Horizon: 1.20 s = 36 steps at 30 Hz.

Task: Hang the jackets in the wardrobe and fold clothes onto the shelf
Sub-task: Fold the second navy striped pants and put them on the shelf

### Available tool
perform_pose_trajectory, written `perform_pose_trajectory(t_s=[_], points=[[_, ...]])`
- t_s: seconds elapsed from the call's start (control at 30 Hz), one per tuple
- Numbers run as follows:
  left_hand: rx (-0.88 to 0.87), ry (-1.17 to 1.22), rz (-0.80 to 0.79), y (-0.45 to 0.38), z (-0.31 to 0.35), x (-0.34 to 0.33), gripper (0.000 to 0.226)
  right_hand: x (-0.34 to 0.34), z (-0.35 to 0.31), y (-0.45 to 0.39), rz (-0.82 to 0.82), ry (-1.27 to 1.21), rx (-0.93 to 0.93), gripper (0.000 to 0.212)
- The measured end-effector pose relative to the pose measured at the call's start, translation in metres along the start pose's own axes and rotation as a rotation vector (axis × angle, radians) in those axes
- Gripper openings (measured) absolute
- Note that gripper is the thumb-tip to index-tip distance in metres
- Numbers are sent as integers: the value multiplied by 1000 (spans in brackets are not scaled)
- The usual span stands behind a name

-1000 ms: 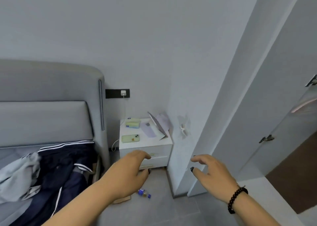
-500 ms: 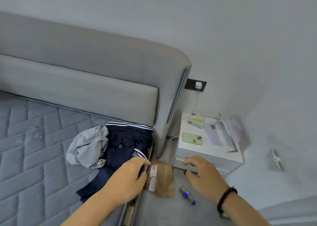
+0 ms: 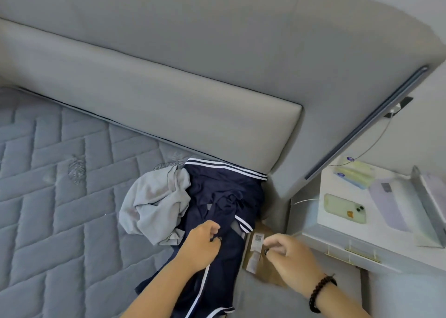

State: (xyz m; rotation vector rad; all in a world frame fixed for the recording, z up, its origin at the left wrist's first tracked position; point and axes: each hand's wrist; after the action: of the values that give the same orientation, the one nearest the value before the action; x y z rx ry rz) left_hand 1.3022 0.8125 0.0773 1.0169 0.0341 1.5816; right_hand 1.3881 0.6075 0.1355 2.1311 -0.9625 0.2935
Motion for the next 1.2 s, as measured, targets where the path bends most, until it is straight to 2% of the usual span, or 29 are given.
perform_pose_trajectory(t_s=[0.13,0.23,0.4,0.43,0.47,0.53,0.6,0.63,0.73,0.87,0.97,1.03,1.1,1.2], points=[[187,67,-49,-53,-48,-27,33,-39,21,-41,-69,-78,-113,18],[280,-1,-119,-78,-83,-54,52,-66,40,-62,-116,-127,-179,18],[467,-400,-150,-85,-123,-90,107,-98,62,-75,-171,-170,-254,17],[479,-499,-128,-82,-127,-95,108,-100,63,-74,-171,-170,-262,17],[471,-601,-101,-78,-131,-99,99,-102,65,-72,-172,-171,-271,16],[413,-673,-50,-72,-139,-100,56,-104,65,-68,-191,-170,-296,15],[384,-487,2,-64,-141,-95,16,-102,64,-63,-213,-157,-315,14],[378,-348,21,-58,-139,-91,11,-100,62,-61,-217,-145,-316,14],[251,44,90,-28,-114,-73,20,-90,54,-53,-208,-119,-292,12],[-5,224,56,25,-55,-54,22,-71,30,-39,-160,-174,-283,11],[-171,239,24,55,-8,-38,25,-54,5,-28,-194,-592,-417,52],[-235,225,65,70,18,-27,33,-42,-11,-17,-234,-875,-499,66],[-287,188,113,83,40,-16,36,-29,-25,-6,-238,-921,-477,60],[-378,120,122,105,68,-10,26,-8,-40,12,-114,-866,-395,25]])
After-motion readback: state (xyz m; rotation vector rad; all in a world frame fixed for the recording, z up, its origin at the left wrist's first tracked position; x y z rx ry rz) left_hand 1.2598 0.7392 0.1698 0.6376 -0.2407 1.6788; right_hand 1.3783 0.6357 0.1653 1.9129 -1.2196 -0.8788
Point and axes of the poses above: each hand's wrist, its own y-axis away from the middle knuckle, its own x-axis out of the back of the hand, z = x × y, and after that the axes turned 8 degrees about -y, right-handed
